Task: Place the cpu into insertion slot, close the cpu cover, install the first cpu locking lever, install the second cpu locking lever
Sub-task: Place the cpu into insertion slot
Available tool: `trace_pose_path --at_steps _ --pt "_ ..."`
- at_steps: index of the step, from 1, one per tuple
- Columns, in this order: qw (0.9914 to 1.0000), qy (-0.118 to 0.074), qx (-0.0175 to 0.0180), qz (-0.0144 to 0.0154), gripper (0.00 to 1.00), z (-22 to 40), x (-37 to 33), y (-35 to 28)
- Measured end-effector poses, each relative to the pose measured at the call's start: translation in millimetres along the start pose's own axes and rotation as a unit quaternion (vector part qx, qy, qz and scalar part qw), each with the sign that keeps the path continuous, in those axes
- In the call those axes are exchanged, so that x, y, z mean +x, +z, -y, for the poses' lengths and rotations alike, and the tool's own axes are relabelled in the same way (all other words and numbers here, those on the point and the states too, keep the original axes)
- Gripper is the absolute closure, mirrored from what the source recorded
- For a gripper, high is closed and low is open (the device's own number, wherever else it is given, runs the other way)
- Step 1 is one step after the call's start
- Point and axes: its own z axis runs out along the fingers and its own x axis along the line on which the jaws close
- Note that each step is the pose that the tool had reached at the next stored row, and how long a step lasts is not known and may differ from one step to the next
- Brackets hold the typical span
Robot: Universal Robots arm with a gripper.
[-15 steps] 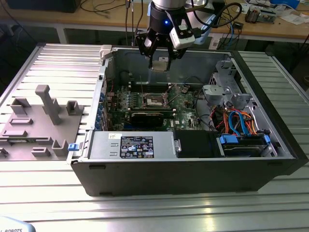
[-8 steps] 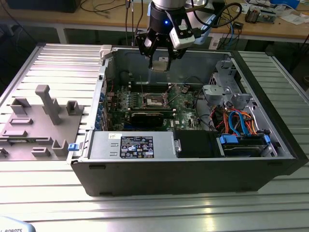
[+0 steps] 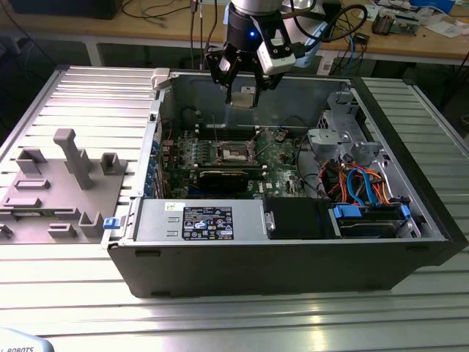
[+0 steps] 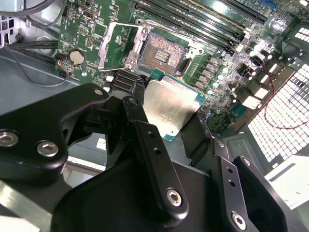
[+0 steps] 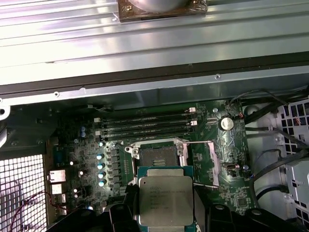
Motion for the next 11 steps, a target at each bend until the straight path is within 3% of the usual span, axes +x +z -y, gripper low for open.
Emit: trace_pose_path --at_steps 11 --pt "1.0 0.003 0.0 0.0003 0.46 0.0 0.0 0.1"
